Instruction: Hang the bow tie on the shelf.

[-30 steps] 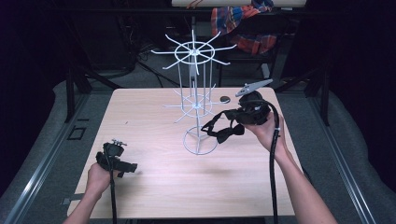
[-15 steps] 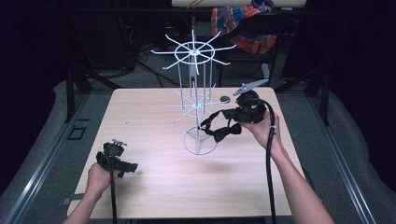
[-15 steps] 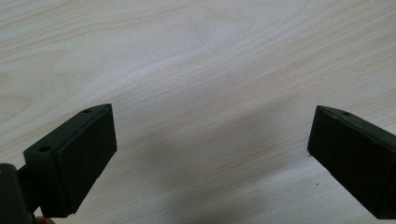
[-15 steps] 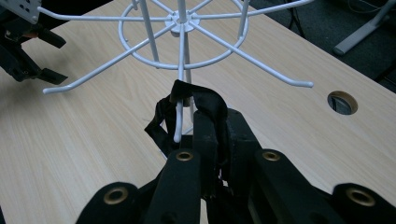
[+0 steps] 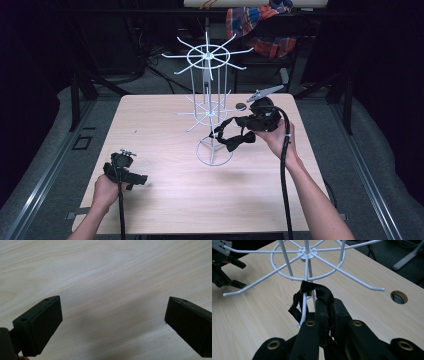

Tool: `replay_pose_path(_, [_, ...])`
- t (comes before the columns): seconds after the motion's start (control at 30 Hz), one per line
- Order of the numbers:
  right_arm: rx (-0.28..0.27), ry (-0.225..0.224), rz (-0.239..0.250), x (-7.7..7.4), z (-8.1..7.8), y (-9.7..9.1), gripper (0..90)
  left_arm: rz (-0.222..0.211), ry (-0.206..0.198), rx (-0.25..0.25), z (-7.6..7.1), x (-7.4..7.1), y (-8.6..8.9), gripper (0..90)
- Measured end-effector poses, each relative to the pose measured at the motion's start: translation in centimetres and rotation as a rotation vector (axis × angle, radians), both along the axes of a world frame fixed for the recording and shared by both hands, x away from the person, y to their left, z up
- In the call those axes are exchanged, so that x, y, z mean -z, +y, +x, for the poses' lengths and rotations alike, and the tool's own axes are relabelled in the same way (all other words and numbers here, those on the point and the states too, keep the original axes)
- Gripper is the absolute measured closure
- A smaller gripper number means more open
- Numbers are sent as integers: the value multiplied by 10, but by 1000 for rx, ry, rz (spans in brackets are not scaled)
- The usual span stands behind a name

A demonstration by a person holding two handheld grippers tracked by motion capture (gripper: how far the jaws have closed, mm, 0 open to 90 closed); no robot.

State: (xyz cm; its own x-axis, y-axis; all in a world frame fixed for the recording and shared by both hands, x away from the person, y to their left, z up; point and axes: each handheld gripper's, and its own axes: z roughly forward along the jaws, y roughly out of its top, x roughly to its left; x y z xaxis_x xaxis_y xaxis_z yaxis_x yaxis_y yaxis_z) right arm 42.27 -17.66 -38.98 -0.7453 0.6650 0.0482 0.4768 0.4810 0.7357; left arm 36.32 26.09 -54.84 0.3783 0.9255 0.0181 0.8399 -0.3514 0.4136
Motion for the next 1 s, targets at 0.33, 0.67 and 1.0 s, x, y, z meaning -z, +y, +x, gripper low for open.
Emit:
replay_pose_path(0.33, [-11, 19, -7, 12, 5, 4, 838, -2, 3, 0, 0, 0, 1, 17])
replay_pose_path(0.67, [-11, 41, -13, 20, 5, 5, 831, 0, 3, 0, 0, 0, 0, 17])
replay_pose_path(1.0, [-30, 61, -33, 31, 5, 13, 812, 0, 3, 0, 0, 0, 0, 17])
